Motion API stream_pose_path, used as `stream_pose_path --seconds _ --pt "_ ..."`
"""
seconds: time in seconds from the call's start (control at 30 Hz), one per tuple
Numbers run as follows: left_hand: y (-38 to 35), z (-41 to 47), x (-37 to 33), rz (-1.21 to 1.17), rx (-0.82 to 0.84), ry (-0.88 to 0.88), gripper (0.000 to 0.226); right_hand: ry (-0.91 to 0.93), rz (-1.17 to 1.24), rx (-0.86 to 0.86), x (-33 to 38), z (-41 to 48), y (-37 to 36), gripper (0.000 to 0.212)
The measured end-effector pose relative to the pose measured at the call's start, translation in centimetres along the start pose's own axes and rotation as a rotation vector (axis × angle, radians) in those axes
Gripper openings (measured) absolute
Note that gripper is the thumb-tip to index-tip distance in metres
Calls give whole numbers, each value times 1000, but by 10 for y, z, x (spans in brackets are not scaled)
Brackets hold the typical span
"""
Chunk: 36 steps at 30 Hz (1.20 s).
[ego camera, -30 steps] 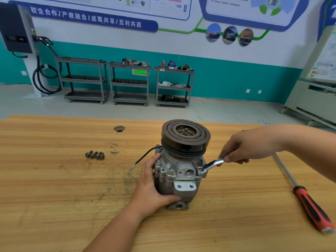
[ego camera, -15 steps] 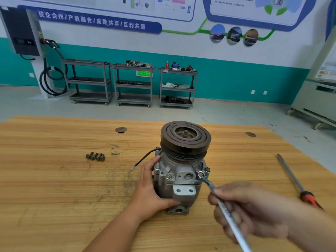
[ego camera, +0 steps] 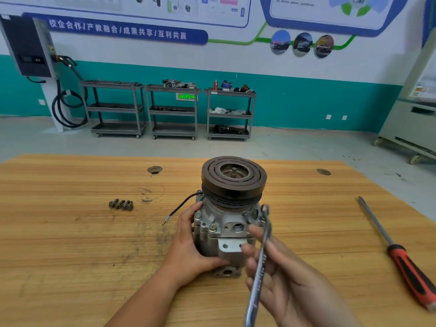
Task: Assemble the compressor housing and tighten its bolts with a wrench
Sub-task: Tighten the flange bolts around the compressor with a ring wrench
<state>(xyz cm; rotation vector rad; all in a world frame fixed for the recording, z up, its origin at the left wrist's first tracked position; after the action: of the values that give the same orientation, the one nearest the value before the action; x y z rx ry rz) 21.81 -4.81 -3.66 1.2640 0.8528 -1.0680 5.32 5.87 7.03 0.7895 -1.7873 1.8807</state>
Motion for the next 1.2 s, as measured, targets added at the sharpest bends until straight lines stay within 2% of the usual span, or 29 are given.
stream_pose_path --seconds 0.03,0.07,0.13,0.17,0.27,0.33,0.4,0.47,0.7,0.87,0.97,1.03,1.1,1.2 --pt "1 0 -1 -1 10 6 115 -15 -43 38 8 0 6 64" --pt "1 -1 -1 0 17 12 116 -20 -150 67 17 -1 12 67" --pt "1 -1 -1 10 21 26 116 34 -492 123 38 4 21 36" --pt "2 -1 -1 16 21 29 115 79 -728 144 51 9 24 29" --pt "2 1 0 2 24 18 115 203 -1429 357 86 31 37 26" --pt "2 2 2 -5 23 6 117 207 -1794 554 101 48 40 20" --pt "2 3 3 -6 23 0 119 158 -2027 722 109 65 37 21" --pt "2 4 4 -1 18 -7 118 146 -2147 854 112 81 29 27" --pt "2 4 4 23 2 -20 118 -60 -2295 1055 114 122 -7 27" --pt "2 4 5 37 -5 -18 118 -322 -2156 962 112 127 -6 16" --pt "2 5 4 25 10 -19 117 -490 -2000 879 118 117 1 22" --pt "2 5 4 18 12 -18 117 -625 -1813 785 117 104 6 24" --pt "2 5 3 8 11 -10 116 -756 -1464 664 108 84 9 26" --pt "2 3 1 3 5 -2 112 -735 -854 497 78 52 12 24"
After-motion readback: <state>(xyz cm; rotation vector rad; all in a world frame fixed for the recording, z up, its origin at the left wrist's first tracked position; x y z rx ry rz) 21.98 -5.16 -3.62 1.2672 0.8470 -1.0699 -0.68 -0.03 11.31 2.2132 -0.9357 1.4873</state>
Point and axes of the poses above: each hand's wrist, its own z-axis towards the middle knuckle, its own y-axis out of the back of the hand, x = y × z, the point moved 1 cm from there along z, towards the middle knuckle, and after that the axes turned 15 degrees about y, right-handed, at the moved point
